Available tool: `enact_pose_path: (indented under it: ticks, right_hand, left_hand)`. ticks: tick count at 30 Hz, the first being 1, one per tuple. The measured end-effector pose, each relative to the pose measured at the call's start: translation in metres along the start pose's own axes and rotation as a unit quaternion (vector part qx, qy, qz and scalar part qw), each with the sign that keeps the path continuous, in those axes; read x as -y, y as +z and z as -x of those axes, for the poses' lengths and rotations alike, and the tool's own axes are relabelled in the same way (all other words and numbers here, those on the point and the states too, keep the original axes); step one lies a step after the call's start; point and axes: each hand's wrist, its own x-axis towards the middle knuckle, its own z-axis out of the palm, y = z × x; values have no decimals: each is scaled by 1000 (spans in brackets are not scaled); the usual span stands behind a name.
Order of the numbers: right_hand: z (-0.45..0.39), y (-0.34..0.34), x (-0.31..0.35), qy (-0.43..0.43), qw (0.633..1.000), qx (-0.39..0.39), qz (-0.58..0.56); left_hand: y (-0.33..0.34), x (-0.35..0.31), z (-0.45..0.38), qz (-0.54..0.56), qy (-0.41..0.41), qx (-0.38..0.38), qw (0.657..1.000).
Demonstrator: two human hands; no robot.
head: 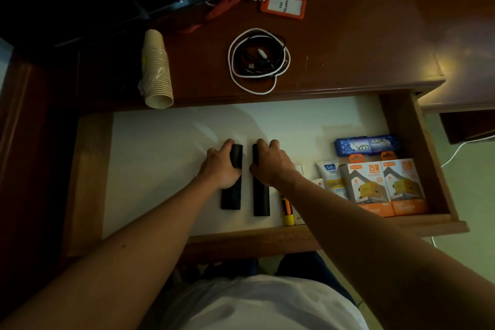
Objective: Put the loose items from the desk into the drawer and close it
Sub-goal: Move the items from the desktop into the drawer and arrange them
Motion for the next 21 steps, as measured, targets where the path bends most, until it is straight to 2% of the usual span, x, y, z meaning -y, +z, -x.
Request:
enact_pose_path:
  ticks: [9,21]
  right_hand:
    - [10,3,0,-16,1000,2,24]
    - [12,-7,-10,-18,997,6,77]
  left_hand:
    - [10,8,4,37,0,-28,999]
    - [39,5,20,80,21,-17,996]
